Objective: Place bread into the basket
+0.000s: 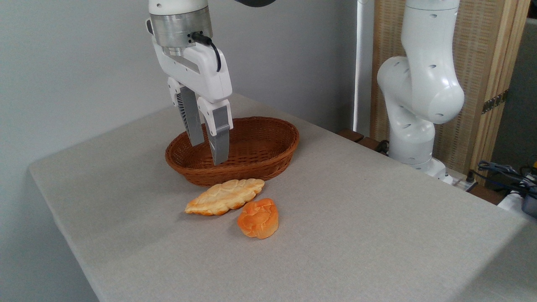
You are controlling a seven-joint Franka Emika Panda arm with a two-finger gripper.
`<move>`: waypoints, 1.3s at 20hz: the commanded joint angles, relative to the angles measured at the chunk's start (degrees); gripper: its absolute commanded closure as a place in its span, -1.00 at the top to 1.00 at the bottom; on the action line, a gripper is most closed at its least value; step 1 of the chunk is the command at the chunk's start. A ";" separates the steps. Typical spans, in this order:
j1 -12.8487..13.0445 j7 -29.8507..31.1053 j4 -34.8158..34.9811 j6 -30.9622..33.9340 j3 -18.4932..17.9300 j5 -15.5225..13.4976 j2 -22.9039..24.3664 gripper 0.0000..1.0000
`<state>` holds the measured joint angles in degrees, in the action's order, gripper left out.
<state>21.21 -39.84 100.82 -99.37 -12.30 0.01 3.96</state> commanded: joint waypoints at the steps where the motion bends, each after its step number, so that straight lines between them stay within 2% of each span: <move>1: 0.15 0.11 -1.15 1.99 -0.01 -0.62 0.08 1.00; 26: 0.15 0.11 -1.24 2.96 -0.27 -1.33 0.08 1.00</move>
<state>21.25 -39.84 100.79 -98.41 -12.26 -0.29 4.06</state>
